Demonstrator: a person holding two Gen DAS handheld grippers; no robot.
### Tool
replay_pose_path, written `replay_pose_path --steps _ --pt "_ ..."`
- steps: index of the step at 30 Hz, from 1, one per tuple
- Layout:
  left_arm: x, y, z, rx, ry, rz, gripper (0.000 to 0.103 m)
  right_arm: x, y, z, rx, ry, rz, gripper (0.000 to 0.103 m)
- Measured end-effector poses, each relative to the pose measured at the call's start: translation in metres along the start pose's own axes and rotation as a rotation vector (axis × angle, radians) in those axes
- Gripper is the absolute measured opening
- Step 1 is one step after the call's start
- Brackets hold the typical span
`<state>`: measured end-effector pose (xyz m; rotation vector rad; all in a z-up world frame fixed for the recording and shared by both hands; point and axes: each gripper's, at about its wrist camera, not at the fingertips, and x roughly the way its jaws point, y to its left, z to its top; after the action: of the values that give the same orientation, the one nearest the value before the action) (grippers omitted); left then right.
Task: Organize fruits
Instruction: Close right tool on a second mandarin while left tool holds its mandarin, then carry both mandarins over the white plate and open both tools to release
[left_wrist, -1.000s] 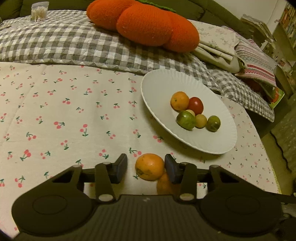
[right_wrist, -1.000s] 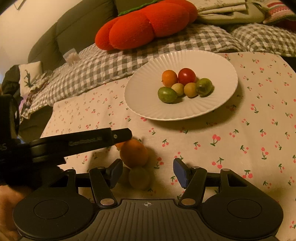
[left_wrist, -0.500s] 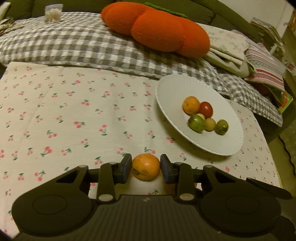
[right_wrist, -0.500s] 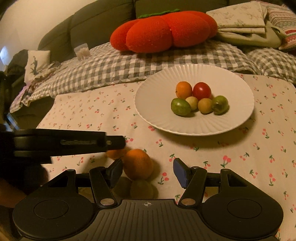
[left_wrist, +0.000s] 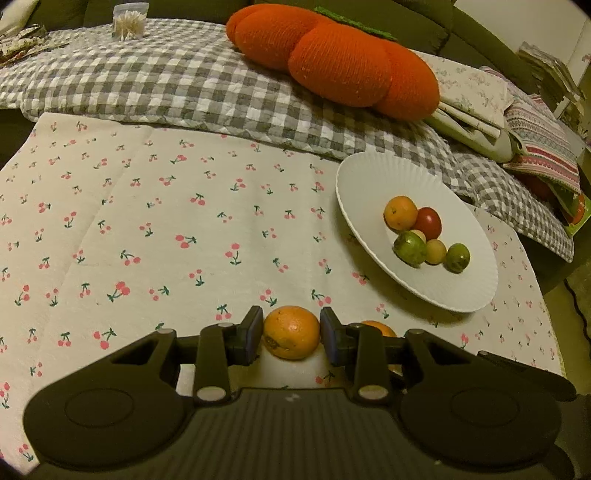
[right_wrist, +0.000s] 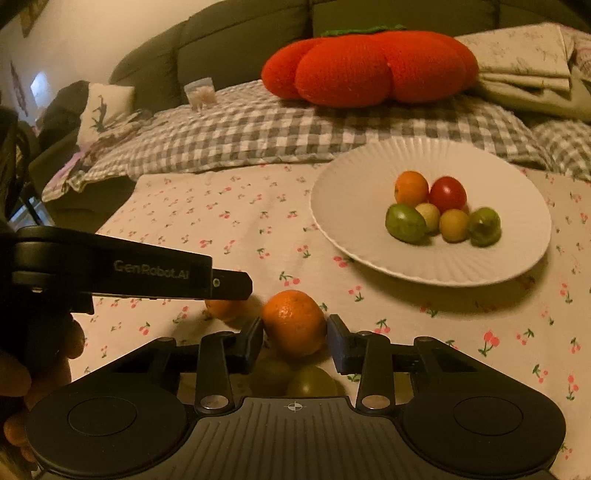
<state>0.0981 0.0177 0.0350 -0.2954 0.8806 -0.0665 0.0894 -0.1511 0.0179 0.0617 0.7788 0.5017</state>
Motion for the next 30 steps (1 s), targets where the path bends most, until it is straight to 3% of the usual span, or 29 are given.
replay_pose_path --steps 30 --pt "-0.022 -0.018 0.006 0.107 -0.113 0.038 0.032 -0.034 -0.012 0.022 0.034 -0.093 -0.018 0.036"
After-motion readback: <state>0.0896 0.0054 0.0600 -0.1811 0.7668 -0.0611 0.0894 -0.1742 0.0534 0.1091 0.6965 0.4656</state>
